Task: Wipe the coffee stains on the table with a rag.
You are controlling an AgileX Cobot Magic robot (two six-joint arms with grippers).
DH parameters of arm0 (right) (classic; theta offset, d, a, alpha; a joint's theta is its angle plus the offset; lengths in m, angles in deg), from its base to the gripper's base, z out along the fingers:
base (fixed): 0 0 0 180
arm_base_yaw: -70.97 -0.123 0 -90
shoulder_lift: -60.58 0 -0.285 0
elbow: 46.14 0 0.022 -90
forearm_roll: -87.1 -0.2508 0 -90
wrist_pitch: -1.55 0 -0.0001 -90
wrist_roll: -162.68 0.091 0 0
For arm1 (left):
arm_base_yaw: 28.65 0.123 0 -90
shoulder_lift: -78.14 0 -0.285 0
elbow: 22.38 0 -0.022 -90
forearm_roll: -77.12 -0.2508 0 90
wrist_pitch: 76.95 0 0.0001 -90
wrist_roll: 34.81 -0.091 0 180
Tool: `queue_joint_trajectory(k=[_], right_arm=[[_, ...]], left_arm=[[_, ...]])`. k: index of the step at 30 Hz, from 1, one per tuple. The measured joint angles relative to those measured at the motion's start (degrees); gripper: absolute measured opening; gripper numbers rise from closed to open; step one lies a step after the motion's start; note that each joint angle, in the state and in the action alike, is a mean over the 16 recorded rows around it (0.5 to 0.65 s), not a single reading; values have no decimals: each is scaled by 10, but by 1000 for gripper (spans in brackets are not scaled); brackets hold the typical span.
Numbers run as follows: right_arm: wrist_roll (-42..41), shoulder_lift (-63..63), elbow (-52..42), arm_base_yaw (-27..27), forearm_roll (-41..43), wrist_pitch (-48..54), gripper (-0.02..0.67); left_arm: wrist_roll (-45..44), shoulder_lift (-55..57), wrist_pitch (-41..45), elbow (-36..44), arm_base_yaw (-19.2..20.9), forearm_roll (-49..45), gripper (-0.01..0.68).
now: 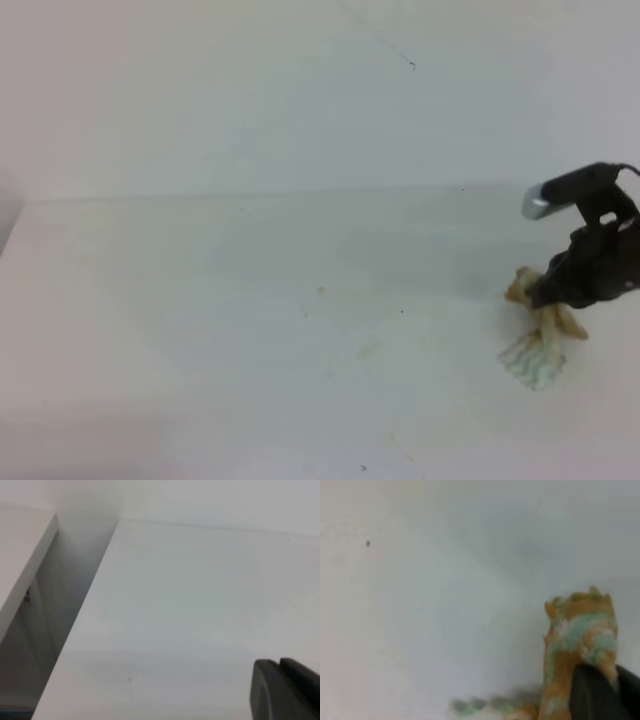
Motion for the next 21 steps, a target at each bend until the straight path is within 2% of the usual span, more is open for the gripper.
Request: queue_joint_trajectory(k=[5, 9, 21], right_arm=[[-13, -7, -39, 3, -9, -38, 31], [-18, -11, -51, 3, -15, -49, 59], [-20, 73, -22, 3, -38, 28, 283]], left_arm=[[0, 0, 0, 0, 0, 0, -2], [0, 0, 0, 0, 0, 0, -2], [0, 1, 1, -1, 0, 0, -2]])
